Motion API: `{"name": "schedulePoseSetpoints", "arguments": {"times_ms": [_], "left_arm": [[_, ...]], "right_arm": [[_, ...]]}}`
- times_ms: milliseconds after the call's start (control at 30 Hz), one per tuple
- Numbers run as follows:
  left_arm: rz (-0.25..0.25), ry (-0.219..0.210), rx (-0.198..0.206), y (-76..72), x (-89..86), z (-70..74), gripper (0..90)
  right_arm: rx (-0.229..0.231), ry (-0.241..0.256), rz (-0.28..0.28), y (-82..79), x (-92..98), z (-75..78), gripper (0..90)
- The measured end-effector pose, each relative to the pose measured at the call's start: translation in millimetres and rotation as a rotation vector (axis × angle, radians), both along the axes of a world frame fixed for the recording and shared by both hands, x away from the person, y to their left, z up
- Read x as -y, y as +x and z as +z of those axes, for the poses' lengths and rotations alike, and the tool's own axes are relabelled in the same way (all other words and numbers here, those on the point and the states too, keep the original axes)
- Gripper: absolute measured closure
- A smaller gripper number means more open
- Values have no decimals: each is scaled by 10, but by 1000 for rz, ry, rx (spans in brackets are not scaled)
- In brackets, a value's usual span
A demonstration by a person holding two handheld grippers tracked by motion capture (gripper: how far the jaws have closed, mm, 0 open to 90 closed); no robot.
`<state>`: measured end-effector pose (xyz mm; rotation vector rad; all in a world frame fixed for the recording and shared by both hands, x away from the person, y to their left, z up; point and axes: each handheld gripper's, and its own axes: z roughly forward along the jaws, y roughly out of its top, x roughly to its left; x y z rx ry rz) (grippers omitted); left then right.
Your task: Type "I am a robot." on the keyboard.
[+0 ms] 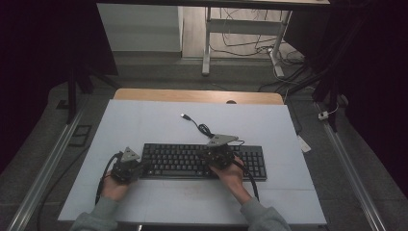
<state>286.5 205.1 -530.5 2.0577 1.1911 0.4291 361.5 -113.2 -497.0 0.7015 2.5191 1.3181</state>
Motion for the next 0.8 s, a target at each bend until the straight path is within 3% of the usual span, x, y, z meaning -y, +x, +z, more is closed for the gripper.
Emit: {"name": "schedulePoseSetpoints", "arguments": {"times_ms": [800], "left_arm": [[-3, 1, -1, -4, 11, -4, 884]], "right_arm": [[-27, -69, -2, 100, -218, -147, 894]]}}
